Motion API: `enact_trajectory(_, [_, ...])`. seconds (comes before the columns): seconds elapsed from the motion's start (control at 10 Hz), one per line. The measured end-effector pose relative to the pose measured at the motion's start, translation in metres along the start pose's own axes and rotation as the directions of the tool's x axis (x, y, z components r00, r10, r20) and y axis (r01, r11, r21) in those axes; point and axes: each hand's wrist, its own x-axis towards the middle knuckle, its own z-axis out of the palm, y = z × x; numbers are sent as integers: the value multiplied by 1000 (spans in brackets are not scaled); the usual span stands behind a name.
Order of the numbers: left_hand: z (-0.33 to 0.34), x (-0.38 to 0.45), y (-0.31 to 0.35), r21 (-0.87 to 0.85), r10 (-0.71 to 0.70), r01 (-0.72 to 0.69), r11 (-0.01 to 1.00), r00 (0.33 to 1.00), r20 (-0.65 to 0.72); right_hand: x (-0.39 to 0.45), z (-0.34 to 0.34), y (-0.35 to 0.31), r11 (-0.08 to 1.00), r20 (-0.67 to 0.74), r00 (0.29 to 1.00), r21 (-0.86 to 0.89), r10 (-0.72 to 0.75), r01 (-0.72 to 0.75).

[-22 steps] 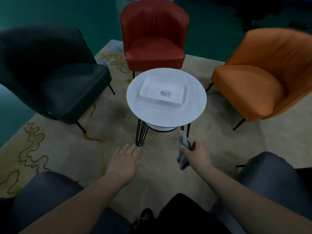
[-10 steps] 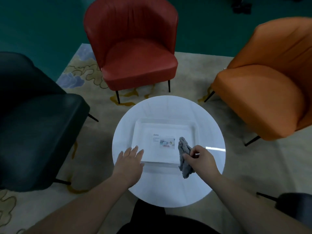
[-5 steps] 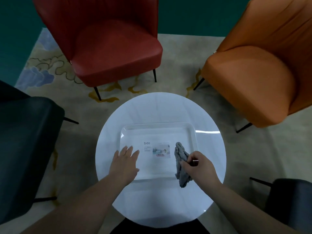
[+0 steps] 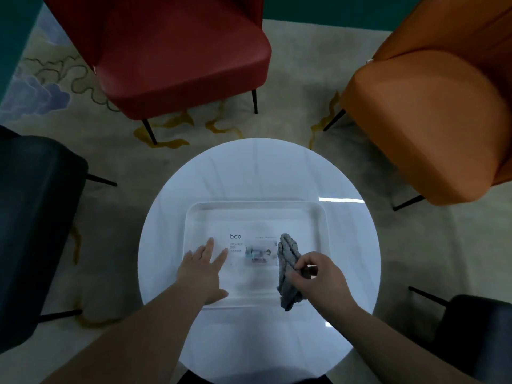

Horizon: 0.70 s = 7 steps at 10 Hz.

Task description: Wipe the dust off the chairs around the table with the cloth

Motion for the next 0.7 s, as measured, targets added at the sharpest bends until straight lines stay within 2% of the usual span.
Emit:
enact_trajectory(0.3, [1,9,-10,-42,30,-30,999,1000,-8,46,50,-8,1000,61,998,-19,-20,22])
enact_trajectory(0.5, [-1,10,-11,-69,26,-26,997,1000,5,52,49,3,996,221,975,-88,-8,28])
enact_trajectory(0.6, [-5,11,-11,-76,18,-16,997,1000,26,44,38,8,994,234,972,-110,2,24])
enact_trajectory(0.7, [-9,9,-14,-87,36,-31,996,998,57,33,29,8,995,186,983,-102,0,19])
